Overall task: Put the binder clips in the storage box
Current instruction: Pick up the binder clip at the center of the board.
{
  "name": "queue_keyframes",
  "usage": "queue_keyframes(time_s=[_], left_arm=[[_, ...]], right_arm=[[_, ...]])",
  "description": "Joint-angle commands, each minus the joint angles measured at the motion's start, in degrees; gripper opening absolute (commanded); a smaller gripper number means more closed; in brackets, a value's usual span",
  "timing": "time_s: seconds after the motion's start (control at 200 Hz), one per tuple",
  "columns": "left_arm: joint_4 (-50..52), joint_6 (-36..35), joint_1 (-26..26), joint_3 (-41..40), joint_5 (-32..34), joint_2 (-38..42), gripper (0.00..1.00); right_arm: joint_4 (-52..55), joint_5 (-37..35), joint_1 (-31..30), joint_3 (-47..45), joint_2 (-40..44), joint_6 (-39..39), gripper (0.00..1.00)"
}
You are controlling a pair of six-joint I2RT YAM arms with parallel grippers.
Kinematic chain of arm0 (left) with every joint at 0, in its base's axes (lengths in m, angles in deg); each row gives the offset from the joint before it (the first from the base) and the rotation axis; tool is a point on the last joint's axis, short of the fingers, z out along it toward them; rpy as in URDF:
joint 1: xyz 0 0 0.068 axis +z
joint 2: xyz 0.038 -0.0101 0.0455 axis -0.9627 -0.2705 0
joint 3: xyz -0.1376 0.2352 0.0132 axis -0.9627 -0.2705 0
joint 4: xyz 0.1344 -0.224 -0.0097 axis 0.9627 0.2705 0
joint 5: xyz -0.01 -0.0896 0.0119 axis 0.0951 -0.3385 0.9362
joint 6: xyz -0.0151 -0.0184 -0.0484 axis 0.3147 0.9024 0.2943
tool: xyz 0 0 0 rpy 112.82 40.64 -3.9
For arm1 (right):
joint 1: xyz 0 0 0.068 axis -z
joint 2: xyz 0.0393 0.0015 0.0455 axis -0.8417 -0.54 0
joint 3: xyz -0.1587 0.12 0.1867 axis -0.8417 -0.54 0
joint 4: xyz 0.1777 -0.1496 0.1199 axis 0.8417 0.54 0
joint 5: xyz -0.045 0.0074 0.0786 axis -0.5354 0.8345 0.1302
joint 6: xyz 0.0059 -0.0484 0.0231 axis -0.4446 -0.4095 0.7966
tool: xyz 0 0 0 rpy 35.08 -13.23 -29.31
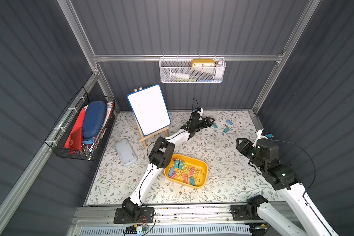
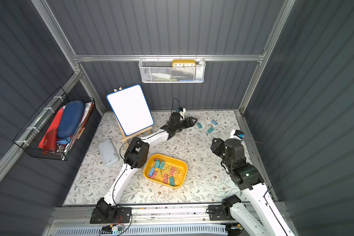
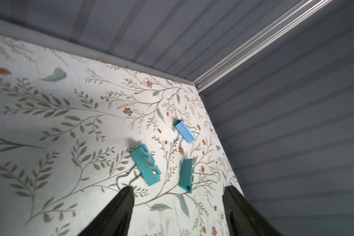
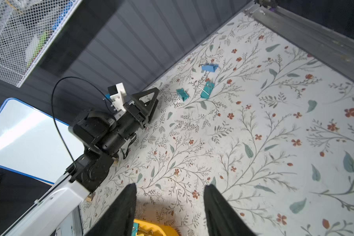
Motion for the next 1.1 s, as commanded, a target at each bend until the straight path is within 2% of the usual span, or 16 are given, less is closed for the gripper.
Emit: queue_keyframes(time_s=[0.0,0.065,0.175,0.39,0.47,0.685,0.795,0.926,1.096], left_arm=[[3.68,4.13,0.16,7.17,-2.06,-3.82,0.74],[3.83,4.24,-0.1,11.35,-3.49,-6.9,0.72],[4.89,6.13,-0.3,18.02,-4.67,-11.98,0.63],[1.64,7.71,-0.29,21.35,-6.63,-15.88,0.43],[1.87,7.99,-0.27,22.8,-6.84,-17.46,0.38],[2.28,8.37,-0.18,22.78,-6.75,-19.1,0.23],[2.7,7.95,-0.13,22.06,-6.46,-18.86,0.1],[2.12,7.23,-0.11,19.47,-6.12,-17.15,0.0],[2.56,5.25,-0.19,15.94,-5.77,-13.3,0.0]], right_arm=[[2.74,3.19,0.33,-1.45,0.57,1.77,0.58],[1.97,4.89,0.34,-2.46,0.88,3.01,0.58],[1.13,6.77,0.42,-3.7,1.3,4.5,0.59],[0.85,7.07,0.42,-5.96,3.44,4.94,0.59],[1.19,7.09,0.42,-6.06,3.77,4.69,0.59],[1.09,8.1,0.51,-6.41,3.09,4.89,0.59],[0.9,8.1,0.51,-6.5,2.84,5.19,0.6],[0.56,8.0,0.51,-6.75,2.58,5.71,0.6],[0.03,7.74,0.51,-6.78,1.86,6.03,0.61]])
